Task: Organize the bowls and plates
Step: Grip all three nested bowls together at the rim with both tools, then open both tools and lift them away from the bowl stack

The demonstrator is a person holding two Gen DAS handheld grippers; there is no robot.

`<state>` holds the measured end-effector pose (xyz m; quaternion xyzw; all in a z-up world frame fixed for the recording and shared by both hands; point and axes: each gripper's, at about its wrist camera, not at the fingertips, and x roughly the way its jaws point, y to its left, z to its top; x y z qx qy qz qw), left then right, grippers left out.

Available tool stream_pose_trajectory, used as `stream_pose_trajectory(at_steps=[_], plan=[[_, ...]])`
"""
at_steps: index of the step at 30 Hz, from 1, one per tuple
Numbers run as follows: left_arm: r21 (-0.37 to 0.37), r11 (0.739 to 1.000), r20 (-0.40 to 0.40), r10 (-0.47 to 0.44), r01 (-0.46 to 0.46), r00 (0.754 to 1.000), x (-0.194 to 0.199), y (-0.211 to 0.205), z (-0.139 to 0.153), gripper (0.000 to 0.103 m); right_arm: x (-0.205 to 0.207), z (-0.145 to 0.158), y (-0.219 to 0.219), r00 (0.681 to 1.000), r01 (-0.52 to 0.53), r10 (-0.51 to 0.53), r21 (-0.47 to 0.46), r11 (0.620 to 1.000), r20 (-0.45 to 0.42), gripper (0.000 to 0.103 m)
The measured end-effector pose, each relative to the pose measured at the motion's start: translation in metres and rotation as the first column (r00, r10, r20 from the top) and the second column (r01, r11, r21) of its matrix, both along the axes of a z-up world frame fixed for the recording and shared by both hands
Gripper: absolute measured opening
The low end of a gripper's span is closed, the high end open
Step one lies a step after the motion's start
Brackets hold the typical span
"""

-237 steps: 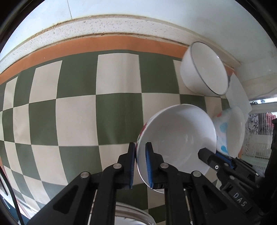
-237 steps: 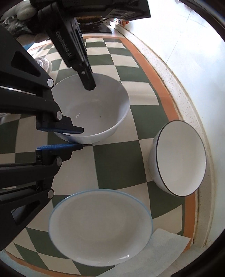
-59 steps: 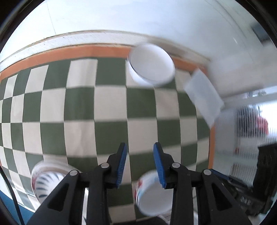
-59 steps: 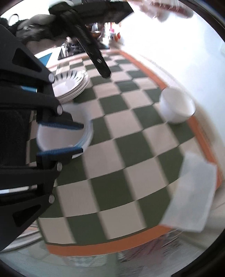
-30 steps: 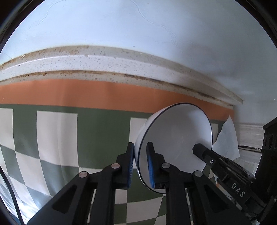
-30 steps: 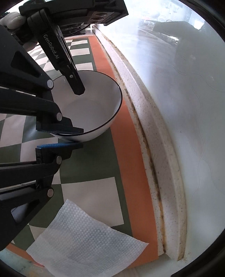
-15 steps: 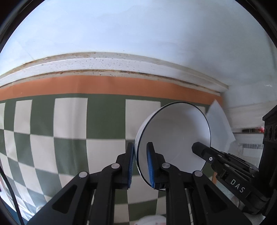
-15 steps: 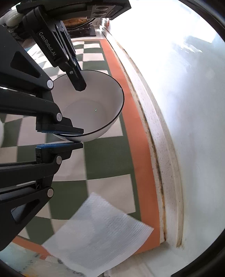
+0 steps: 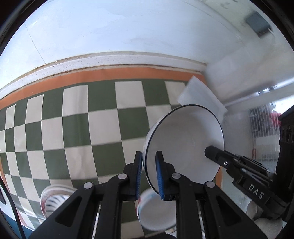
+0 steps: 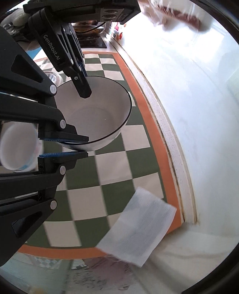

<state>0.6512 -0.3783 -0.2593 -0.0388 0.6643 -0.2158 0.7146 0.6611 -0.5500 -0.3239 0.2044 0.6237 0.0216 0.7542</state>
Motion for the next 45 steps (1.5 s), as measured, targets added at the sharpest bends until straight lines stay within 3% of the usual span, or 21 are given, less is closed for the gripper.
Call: stream_pose_trajectory(at_steps=[10,21,33,45], plan=[[-0.011,0.999,-0.024,-0.049,0.048,0.999,-0.062,0.004,0.003,0.013,-0.083,0.02,0.003,0.998,0.06,-0.06,0.012,0.998,0.008,0.01],[0.026,0.996,-0.084,-0.085,0.088,0.993,-0.106,0.003,-0.029,0.013,-0.144,-0.016,0.009,0.995,0.071,-0.069,0.026,0.997,-0.069,0.01],[0.1,0.987,-0.141,-0.11,0.125,0.984,-0.117,-0.004,-0.071,0.013,-0.15,-0.057,0.013,0.988,0.071,-0.067,0.025,0.997,-0.142,0.01],[0.14,0.979,-0.121,-0.13,0.146,0.984,-0.119,-0.005,-0.069,0.013,-0.147,-0.072,0.018,0.981,0.051,-0.046,0.019,0.999,-0.191,0.01]])
